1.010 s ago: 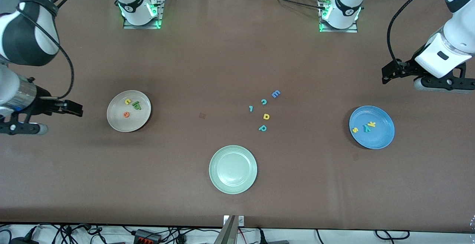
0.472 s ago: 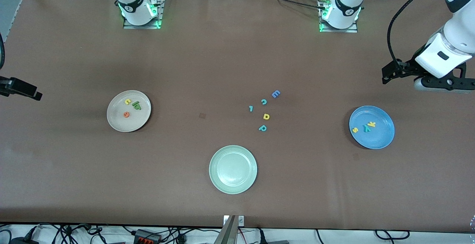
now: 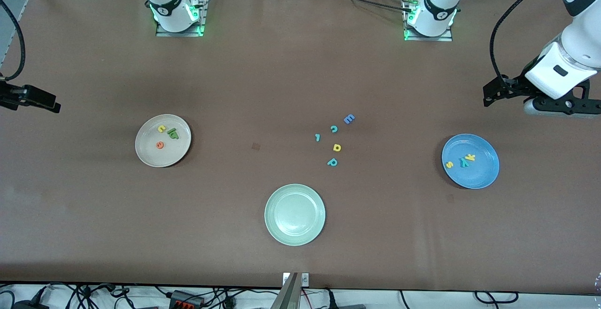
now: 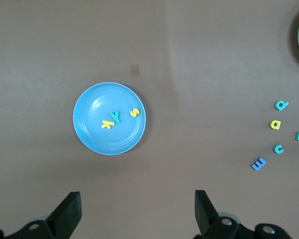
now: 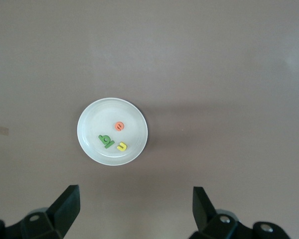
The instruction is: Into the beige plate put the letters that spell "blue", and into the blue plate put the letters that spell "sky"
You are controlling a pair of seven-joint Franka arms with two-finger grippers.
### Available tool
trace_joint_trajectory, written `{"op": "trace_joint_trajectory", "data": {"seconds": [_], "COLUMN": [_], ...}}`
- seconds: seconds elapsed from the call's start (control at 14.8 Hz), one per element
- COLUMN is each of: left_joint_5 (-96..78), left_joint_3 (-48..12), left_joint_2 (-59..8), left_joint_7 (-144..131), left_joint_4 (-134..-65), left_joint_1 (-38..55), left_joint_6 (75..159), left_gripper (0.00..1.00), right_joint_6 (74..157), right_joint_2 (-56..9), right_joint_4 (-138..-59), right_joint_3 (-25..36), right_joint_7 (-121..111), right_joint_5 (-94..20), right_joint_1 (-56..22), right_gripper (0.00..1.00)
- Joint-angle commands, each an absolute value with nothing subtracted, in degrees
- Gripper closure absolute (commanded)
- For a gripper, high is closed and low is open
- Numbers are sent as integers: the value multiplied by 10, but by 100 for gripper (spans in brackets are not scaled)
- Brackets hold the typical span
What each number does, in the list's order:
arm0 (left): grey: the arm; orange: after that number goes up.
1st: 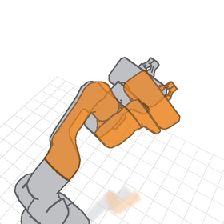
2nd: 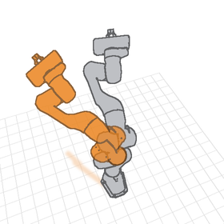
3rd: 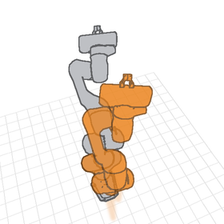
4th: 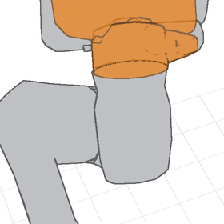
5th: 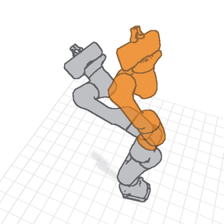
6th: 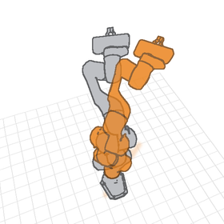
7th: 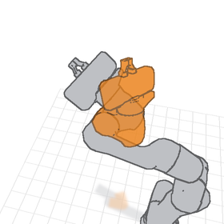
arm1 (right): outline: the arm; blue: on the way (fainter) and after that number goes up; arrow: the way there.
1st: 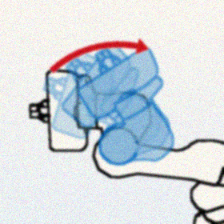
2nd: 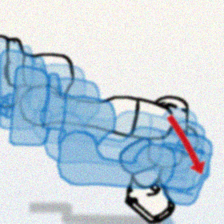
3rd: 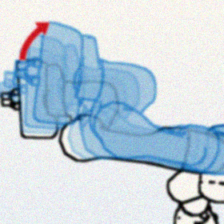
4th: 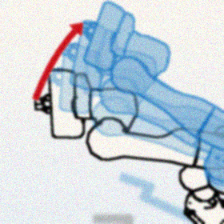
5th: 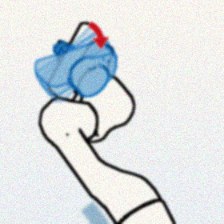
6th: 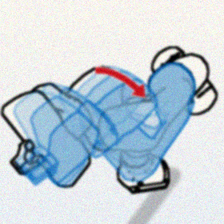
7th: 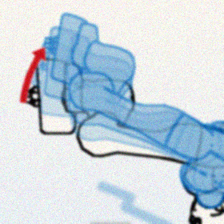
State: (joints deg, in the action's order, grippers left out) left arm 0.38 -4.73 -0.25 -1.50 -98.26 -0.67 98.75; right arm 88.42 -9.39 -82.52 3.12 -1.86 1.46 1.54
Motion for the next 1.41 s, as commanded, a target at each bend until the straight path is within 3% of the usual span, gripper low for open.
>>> {"op": "trace_joint_trajectory", "data": {"seconds": [0.0,0.27,1.35], "left_joint_5": [14,14,12], "left_joint_3": [-48,-48,-47], "left_joint_2": [-16,-24,-47], "left_joint_7": [-4,-4,-11], "left_joint_4": [-955,-944,-897], "left_joint_1": [-7,-6,-9], "left_joint_6": [976,976,976], "left_gripper": [0,0,0], "right_joint_6": [930,933,940], "right_joint_2": [10,53,59], "right_joint_4": [-960,-1021,-1019], "right_joint_3": [27,28,27], "right_joint_7": [-27,-27,-28], "right_joint_5": [22,24,25], "right_joint_1": [20,21,19], "right_gripper": [0,0,0]}}
